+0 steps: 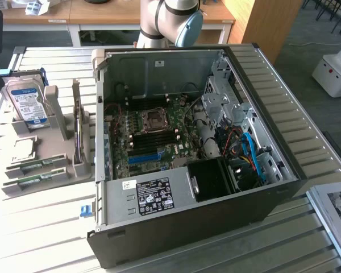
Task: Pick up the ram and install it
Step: 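Pick up the ram and move it above insertion slot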
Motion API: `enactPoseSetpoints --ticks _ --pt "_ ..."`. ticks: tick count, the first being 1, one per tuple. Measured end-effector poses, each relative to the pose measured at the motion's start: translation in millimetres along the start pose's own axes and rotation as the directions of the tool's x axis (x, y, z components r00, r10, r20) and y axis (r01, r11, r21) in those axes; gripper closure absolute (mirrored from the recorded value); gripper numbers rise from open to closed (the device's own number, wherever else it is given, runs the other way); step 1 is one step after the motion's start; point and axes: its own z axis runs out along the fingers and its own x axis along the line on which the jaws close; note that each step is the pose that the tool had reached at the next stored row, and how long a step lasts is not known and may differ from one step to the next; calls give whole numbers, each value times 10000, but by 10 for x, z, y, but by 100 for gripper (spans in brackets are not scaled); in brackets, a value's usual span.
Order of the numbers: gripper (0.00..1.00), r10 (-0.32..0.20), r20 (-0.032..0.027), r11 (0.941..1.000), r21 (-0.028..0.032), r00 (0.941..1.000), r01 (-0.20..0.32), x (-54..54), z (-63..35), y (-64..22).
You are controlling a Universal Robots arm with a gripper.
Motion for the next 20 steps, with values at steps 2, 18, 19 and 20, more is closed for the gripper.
enactPoseSetpoints --ticks 2,18,19,20 --pt "90 -360 -16 9994 -6 9994 360 0 1 0" --pt "90 -3204 -132 9473 -78 9472 3203 0 16 -1" --pt "90 -3384 -138 9410 -84 9409 3383 0 17 -1" --pt "90 -3553 -144 9348 -89 9347 3552 0 18 -1"
